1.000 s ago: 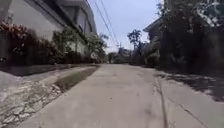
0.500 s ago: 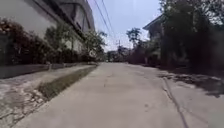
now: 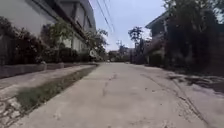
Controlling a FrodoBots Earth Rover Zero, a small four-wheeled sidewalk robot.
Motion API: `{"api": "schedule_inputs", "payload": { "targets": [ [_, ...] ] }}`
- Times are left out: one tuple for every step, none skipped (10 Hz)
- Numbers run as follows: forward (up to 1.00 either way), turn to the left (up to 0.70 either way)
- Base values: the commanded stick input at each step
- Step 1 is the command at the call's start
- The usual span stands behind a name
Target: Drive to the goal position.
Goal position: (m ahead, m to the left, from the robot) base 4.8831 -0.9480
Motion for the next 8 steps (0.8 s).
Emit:
{"api": "schedule_inputs", "payload": {
  "targets": [
    [1.00, 0.00],
    [1.00, 0.00],
    [1.00, 0.00],
    [1.00, 0.00],
    [1.00, 0.00],
    [1.00, 0.00],
    [1.00, 0.00],
    [1.00, 0.00]
  ]
}}
